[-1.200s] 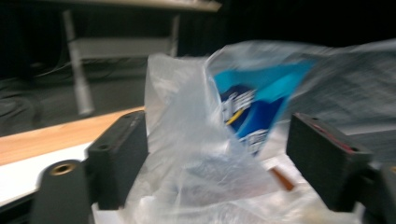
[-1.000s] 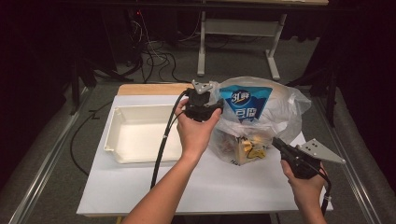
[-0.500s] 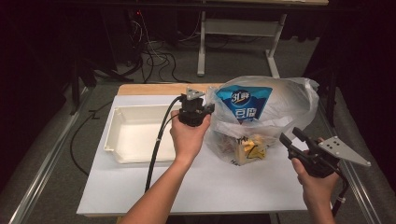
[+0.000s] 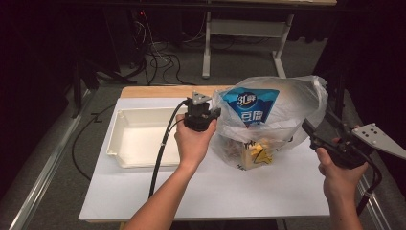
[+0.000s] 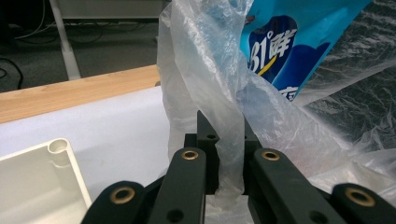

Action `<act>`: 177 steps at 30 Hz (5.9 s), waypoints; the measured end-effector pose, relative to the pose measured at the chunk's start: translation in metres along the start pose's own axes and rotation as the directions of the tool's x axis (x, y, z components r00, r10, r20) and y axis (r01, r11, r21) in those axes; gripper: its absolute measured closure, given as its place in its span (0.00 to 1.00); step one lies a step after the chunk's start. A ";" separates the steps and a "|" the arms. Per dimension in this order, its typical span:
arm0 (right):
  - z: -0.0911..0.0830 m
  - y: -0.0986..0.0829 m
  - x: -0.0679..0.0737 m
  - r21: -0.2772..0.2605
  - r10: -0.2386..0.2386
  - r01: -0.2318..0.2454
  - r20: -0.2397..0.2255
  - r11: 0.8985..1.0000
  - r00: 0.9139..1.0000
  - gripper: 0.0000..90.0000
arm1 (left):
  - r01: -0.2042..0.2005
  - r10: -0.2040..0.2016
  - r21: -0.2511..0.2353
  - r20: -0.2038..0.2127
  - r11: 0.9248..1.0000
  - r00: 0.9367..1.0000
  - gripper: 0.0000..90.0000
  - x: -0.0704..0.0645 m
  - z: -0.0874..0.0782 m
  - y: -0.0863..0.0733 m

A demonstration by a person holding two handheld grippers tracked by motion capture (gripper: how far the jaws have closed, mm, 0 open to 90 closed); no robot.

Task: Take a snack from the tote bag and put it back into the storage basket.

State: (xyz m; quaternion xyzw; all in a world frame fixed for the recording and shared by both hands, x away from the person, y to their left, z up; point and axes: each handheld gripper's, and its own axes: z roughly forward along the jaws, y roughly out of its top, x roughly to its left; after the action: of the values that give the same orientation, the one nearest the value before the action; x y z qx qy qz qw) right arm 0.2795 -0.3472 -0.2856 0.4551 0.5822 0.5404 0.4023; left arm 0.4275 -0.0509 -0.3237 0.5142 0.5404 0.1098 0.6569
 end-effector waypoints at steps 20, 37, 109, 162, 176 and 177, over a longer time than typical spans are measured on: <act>0.114 0.003 -0.044 0.330 -0.050 0.018 0.087 0.944 0.995 1.00 | 0.033 -0.029 0.070 -0.065 0.997 0.997 0.98 0.029 0.010 -0.016; 0.153 -0.074 -0.035 0.554 -0.020 0.026 -0.018 0.832 1.000 1.00 | 0.119 -0.092 0.175 -0.154 0.977 0.984 0.93 0.057 0.018 -0.042; 0.084 -0.134 -0.037 0.513 0.239 -0.138 -0.134 0.847 0.962 0.95 | 0.012 -0.011 0.117 -0.009 0.993 1.000 0.58 0.027 -0.037 -0.118; 0.060 -0.161 -0.032 0.511 0.143 -0.076 -0.094 0.856 0.985 0.89 | 0.307 -0.304 0.168 -0.043 0.937 0.952 0.93 0.031 -0.003 -0.099; 0.057 -0.159 -0.041 0.508 0.135 -0.085 -0.062 0.857 0.989 1.00 | 0.121 -0.075 0.280 -0.170 0.952 0.983 1.00 0.080 -0.017 -0.138; 0.058 -0.160 -0.043 0.509 0.137 -0.094 -0.047 0.856 0.990 1.00 | 0.102 -0.056 0.277 -0.170 0.955 0.984 1.00 0.081 -0.019 -0.138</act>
State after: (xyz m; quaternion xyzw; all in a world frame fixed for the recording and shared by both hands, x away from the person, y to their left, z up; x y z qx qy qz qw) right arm 0.3309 -0.3735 -0.4508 0.5561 0.6910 0.4103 0.2119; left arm 0.3869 -0.0456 -0.4792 0.5708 0.6216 0.0456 0.5345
